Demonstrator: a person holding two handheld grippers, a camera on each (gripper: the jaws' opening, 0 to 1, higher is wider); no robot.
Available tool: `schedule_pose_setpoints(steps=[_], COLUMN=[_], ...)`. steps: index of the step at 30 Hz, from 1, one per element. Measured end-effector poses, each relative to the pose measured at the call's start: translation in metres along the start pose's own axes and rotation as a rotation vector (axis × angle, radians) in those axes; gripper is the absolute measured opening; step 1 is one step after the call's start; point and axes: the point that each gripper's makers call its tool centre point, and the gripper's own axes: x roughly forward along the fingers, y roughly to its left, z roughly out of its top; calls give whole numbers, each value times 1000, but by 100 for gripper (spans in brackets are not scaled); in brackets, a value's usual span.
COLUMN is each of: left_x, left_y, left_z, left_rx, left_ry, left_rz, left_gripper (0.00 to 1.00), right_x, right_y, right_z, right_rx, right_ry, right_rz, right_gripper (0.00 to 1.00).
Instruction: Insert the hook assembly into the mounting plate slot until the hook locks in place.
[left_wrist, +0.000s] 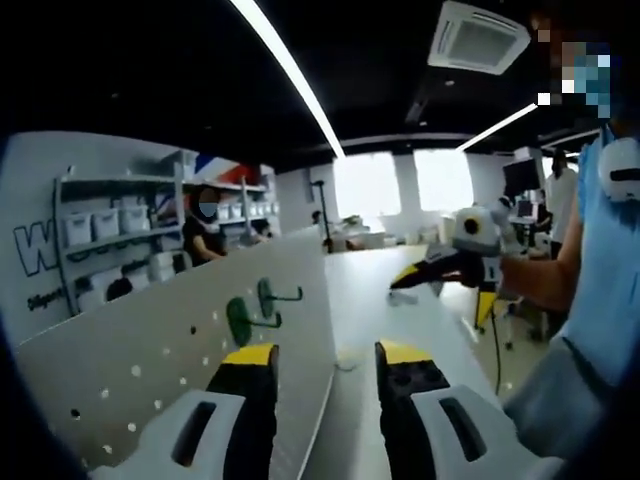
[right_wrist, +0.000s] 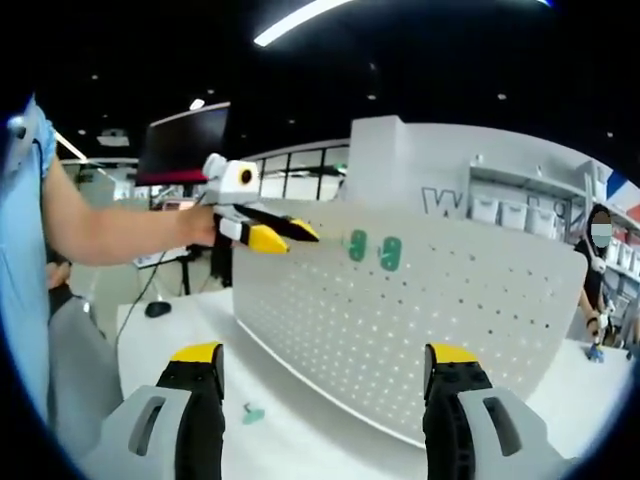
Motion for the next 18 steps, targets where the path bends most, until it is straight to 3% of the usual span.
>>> schedule_pose_setpoints(steps=[18], left_x=[-22], left_y=[-20], left_z=[-1], left_rx=[-26], left_ry=[-23], left_rz=[33], left_gripper=[43], right_x=[0], right_y=[9], right_z=[3], right_rx=[-10], right_ry=[-3], right_rz=[31], right_gripper=[83])
